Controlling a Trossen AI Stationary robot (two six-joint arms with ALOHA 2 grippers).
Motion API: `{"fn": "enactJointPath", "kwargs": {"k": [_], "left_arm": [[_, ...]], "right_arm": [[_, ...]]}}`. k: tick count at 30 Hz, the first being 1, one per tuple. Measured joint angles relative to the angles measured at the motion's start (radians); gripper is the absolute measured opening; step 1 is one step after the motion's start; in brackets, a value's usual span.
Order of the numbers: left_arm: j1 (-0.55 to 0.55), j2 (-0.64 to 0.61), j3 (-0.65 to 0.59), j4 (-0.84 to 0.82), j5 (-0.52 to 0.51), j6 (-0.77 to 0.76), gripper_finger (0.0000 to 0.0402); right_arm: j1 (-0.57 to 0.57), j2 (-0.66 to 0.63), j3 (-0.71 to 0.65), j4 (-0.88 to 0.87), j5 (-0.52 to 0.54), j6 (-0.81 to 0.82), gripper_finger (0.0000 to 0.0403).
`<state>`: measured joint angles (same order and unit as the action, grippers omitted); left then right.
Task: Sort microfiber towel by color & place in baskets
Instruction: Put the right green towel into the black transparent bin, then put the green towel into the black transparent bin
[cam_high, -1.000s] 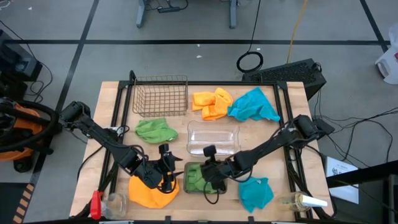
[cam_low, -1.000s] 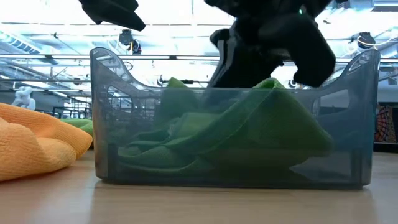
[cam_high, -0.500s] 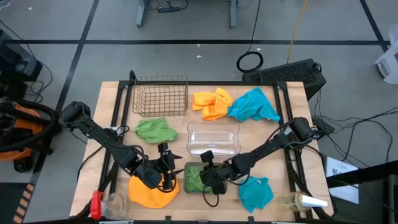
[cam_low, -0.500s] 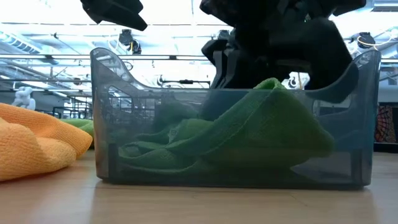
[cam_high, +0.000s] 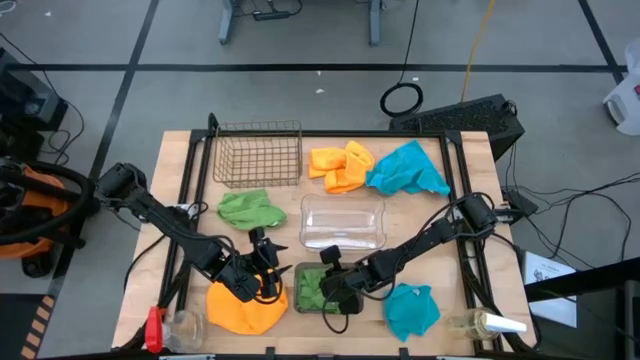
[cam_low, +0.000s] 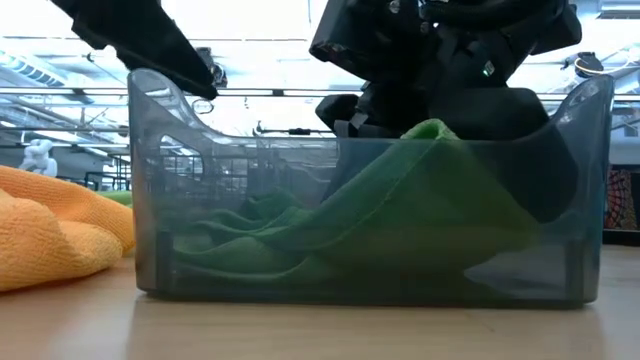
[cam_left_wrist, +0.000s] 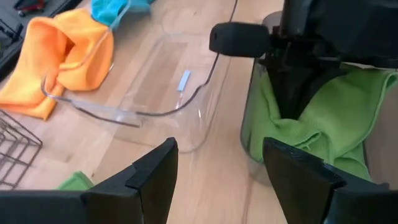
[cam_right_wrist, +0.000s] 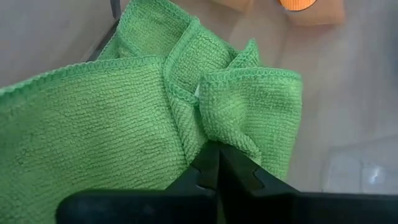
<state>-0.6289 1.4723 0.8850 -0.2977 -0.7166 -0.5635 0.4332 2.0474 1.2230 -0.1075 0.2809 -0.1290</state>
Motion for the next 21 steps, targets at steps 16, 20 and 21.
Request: {"fn": "enactJointPath", "kwargs": {"k": [16,20,21], "left_arm": [[0.012,0.0,0.012,-0.06,-0.004,-0.025,0.024],[0.017,-0.019,0.039,-0.139,0.0,-0.08,0.024],[0.02,-0.023,0.048,-0.158,0.001,-0.098,0.024]], "right_arm": [[0.033,-0.136,-0.005,-0.067,0.002,0.013,0.0026],[0.059,-0.185,-0.004,-0.117,0.006,0.093,0.0052],[0.066,-0.192,-0.004,-0.13,0.008,0.113,0.0059]]}}
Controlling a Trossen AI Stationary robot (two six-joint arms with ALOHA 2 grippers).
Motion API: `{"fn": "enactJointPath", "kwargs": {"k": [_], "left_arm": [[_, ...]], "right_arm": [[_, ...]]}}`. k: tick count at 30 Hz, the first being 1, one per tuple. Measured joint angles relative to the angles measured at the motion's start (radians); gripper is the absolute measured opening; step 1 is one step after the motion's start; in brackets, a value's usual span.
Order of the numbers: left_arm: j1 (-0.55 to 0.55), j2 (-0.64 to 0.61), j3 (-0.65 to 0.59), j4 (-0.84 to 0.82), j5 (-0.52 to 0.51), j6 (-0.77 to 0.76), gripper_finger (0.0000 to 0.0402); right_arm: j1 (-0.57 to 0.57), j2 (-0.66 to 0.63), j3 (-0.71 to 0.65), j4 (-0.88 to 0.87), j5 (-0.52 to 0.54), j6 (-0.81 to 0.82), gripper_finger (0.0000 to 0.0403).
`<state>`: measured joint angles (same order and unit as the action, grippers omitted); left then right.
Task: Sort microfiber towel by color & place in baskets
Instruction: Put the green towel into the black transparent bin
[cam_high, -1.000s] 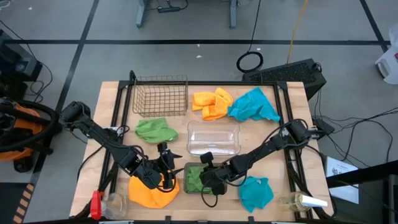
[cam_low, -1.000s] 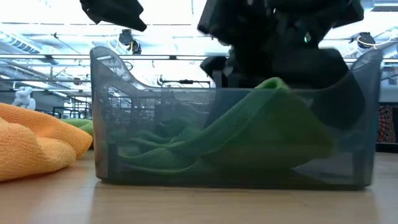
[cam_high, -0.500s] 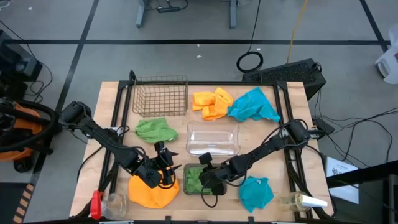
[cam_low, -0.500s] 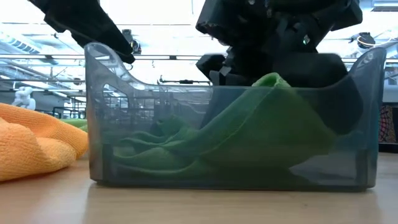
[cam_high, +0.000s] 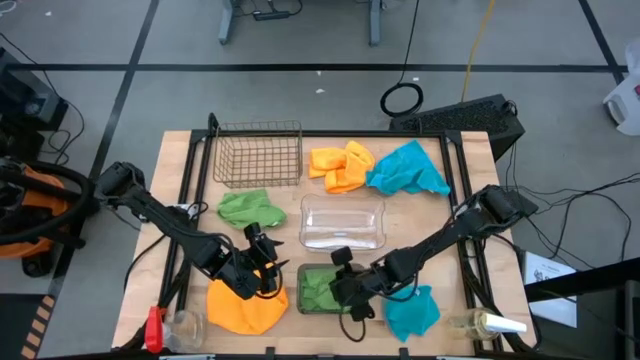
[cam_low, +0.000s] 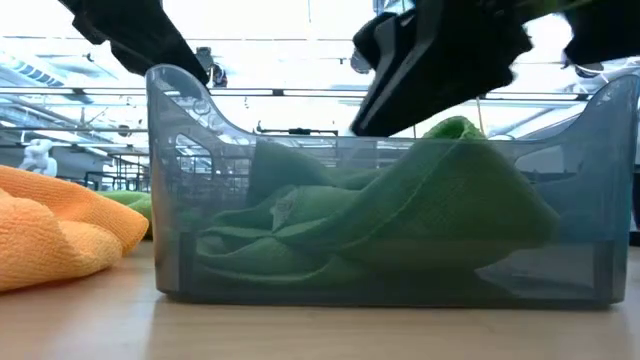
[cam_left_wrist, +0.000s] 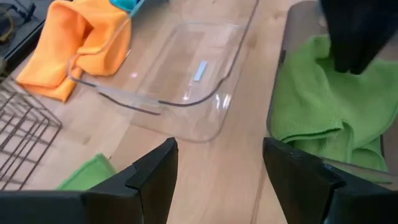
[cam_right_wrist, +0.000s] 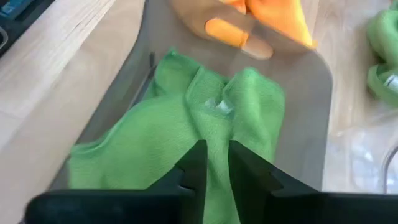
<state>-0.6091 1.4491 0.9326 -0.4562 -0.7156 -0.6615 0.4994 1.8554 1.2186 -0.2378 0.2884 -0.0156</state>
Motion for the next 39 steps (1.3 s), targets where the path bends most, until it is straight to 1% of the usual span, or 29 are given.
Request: {"fn": "enactJointPath", "kwargs": {"k": [4,7,10,15,20,22,24,26,28,34,36,39], "left_arm": [[0.008,-0.025,0.026,-0.075,0.009,-0.067,0.024],[0.019,-0.034,0.038,-0.133,0.065,-0.095,0.024],[0.032,-0.037,0.042,-0.155,0.121,-0.137,0.024],[0.047,-0.036,0.042,-0.282,0.199,-0.233,0.024],[0.048,-0.036,0.042,-0.424,0.207,-0.302,0.024],[0.056,-0.036,0.042,-0.488,0.199,-0.302,0.024],[0.071,-0.036,0.041,-0.56,0.165,-0.302,0.024],[0.1,-0.036,0.041,-0.626,0.119,-0.299,0.024],[0.145,-0.036,0.032,-0.654,0.109,-0.271,0.024],[0.282,-0.022,-0.047,-0.62,0.197,-0.167,0.024],[0.306,-0.019,-0.067,-0.628,0.239,-0.163,0.024],[0.322,-0.018,-0.083,-0.624,0.256,-0.167,0.024]], "right_arm": [[0.031,-0.025,0.0,-0.045,0.044,0.06,0.008],[0.055,-0.041,0.0,-0.098,0.075,0.097,0.0089],[0.079,-0.076,0.0,-0.135,0.112,0.14,0.0091],[0.117,-0.139,0.0,-0.153,0.191,0.173,0.0091],[0.131,-0.168,0.0,-0.155,0.22,0.186,0.0091],[0.132,-0.166,0.0,-0.157,0.231,0.196,0.0091],[0.131,-0.162,0.0,-0.156,0.239,0.214,0.0091],[0.131,-0.161,0.0,-0.155,0.241,0.221,0.0091],[0.131,-0.16,0.0,-0.149,0.241,0.221,0.0091],[0.131,-0.16,0.0,-0.134,0.241,0.232,0.0091],[0.131,-0.16,0.0,-0.138,0.241,0.239,0.0091],[0.134,-0.16,0.0,-0.14,0.24,0.24,0.0091]]}}
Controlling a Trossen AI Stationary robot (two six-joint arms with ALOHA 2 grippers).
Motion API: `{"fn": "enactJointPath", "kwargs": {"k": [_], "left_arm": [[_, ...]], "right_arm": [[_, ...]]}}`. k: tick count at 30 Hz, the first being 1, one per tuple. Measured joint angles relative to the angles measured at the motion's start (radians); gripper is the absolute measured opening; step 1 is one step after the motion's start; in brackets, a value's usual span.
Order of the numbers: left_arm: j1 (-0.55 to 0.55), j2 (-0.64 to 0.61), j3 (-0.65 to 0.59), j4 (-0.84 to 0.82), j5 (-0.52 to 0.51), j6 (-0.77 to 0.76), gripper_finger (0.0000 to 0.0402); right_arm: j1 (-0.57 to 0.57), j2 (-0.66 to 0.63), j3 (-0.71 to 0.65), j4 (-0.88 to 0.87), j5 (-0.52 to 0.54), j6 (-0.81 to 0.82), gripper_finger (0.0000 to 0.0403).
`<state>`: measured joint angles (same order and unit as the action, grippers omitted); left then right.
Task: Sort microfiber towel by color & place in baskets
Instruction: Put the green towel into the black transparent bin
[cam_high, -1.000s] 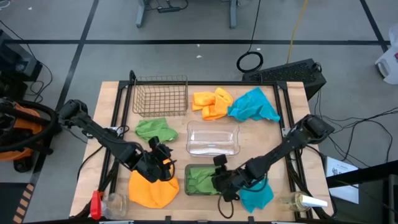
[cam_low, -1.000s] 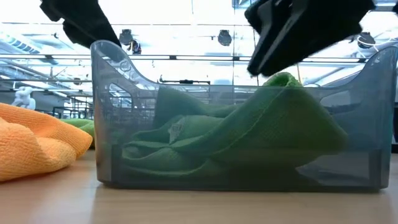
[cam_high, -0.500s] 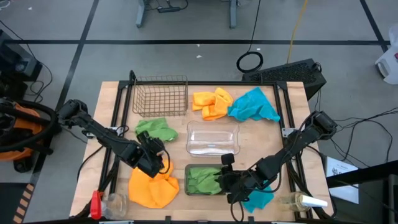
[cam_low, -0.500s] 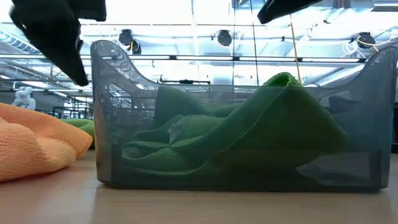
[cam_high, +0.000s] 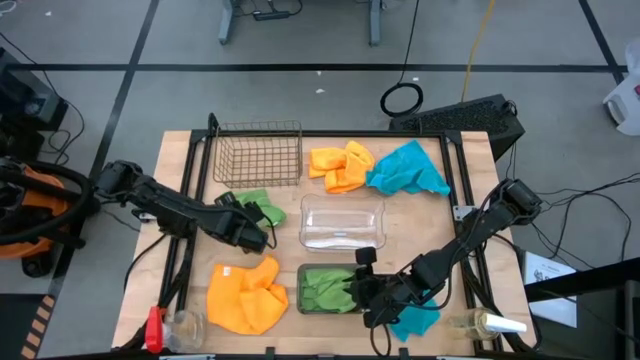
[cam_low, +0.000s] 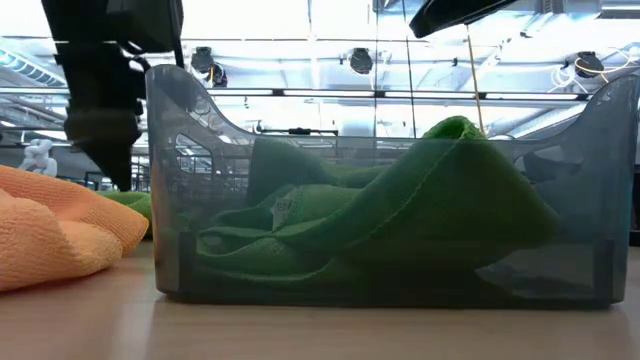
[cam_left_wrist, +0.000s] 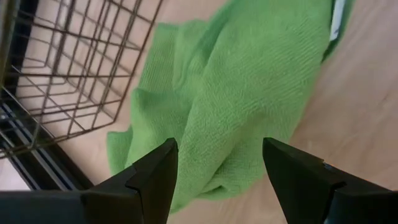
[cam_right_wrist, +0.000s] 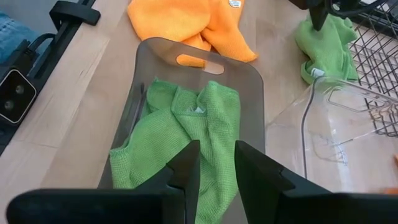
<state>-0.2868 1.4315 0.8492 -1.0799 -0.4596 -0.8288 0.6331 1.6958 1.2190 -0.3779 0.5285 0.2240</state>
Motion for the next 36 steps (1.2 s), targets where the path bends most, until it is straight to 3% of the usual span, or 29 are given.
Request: {"fn": "enactJointPath", "kwargs": {"k": [16,28,32,36], "left_arm": [[0.071,0.015,-0.093,0.108,0.074,0.061,0.0223],[0.099,0.014,-0.209,0.281,0.092,0.061,0.0275],[0.11,0.01,-0.237,0.327,0.131,0.076,0.0253],[0.11,0.011,-0.239,0.343,0.141,0.088,0.02]], "right_arm": [[-0.006,0.0,0.0,0.0,-0.004,-0.011,0.0091],[-0.006,0.0,0.0,0.0,-0.002,-0.023,0.0091],[-0.006,0.0,0.0,0.0,-0.003,-0.026,0.0091],[-0.006,0.0,0.0,0.0,-0.003,-0.026,0.0091]]}}
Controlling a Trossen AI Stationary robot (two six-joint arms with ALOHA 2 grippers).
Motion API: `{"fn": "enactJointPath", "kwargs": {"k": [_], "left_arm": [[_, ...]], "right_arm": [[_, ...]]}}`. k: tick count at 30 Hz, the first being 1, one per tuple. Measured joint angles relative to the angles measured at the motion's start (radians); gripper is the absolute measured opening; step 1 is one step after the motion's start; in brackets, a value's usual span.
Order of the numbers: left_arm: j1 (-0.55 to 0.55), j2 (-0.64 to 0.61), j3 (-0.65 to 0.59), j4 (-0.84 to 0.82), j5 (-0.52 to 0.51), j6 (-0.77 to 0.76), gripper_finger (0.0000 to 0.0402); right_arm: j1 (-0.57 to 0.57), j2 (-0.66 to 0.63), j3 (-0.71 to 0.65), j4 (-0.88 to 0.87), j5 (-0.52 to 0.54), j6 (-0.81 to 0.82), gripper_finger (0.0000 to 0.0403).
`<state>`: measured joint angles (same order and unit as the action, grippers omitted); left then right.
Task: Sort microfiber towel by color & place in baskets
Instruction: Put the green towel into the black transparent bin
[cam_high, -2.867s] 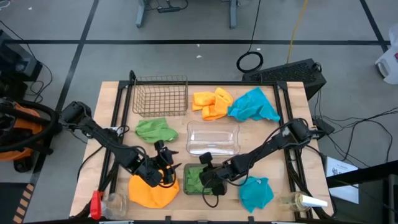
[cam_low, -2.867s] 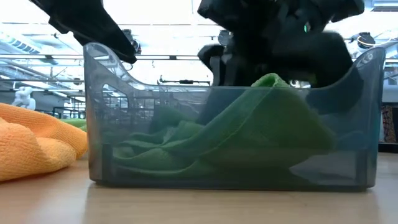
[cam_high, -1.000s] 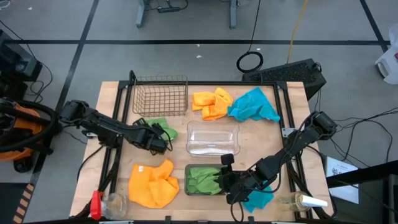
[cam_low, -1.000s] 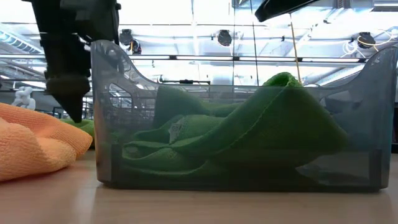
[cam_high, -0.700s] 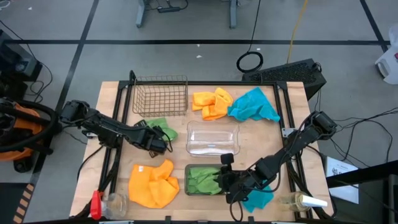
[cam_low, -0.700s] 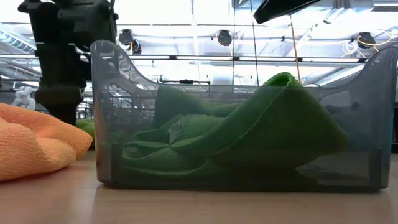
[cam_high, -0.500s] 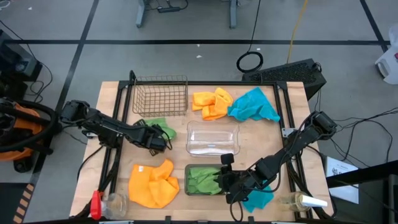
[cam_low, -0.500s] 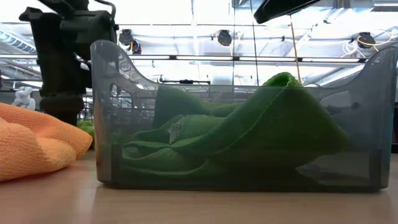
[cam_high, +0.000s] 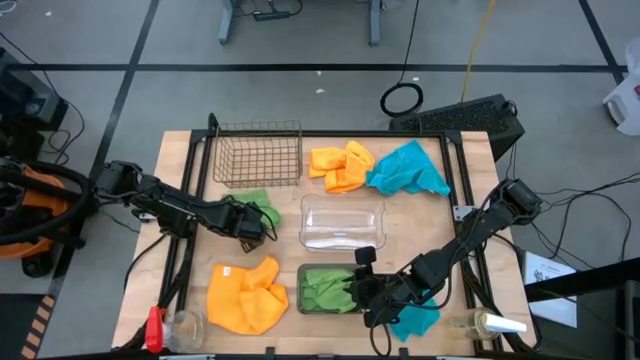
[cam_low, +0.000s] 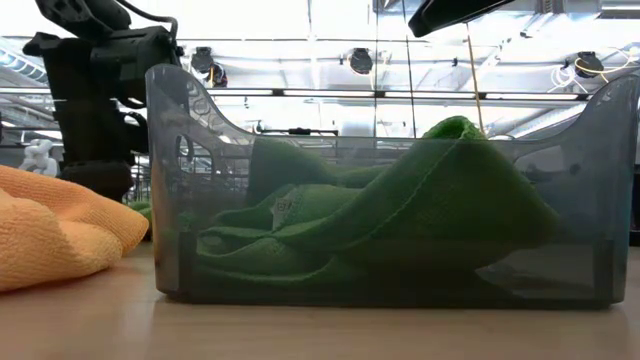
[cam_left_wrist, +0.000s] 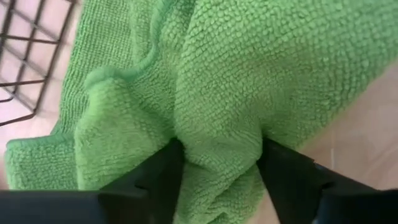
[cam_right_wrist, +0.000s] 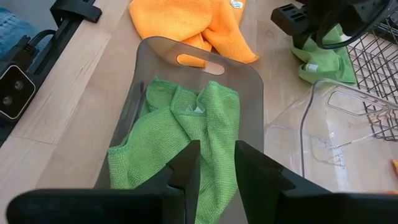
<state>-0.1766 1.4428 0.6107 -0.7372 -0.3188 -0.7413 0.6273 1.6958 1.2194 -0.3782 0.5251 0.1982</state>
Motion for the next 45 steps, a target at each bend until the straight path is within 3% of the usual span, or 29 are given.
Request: {"fn": "enactJointPath", "kwargs": {"k": [9,15,25,34,39,45], "left_arm": [[0.0,-0.001,0.012,-0.015,0.002,0.013,0.0019],[-0.025,-0.029,0.102,-0.067,0.005,-0.004,0.0013],[-0.117,-0.066,0.326,-0.202,-0.083,0.029,0.0007],[-0.197,-0.152,0.483,-0.21,-0.142,0.111,0.0007],[-0.241,-0.208,0.543,-0.186,-0.169,0.153,0.0007],[-0.303,-0.234,0.563,0.028,-0.177,0.29,0.0007]], "right_arm": [[0.0,0.0,0.0,0.001,0.0,0.0,0.0091],[0.0,0.0,0.0,0.0,-0.001,0.0,0.0091],[0.0,0.0,0.0,-0.002,-0.001,-0.001,0.0091],[0.0,0.0,0.0,0.001,0.001,0.0,0.0091],[0.0,0.0,0.0,0.001,0.001,0.005,0.0091],[0.0,0.0,0.0,0.002,0.003,0.042,0.0091]]}}
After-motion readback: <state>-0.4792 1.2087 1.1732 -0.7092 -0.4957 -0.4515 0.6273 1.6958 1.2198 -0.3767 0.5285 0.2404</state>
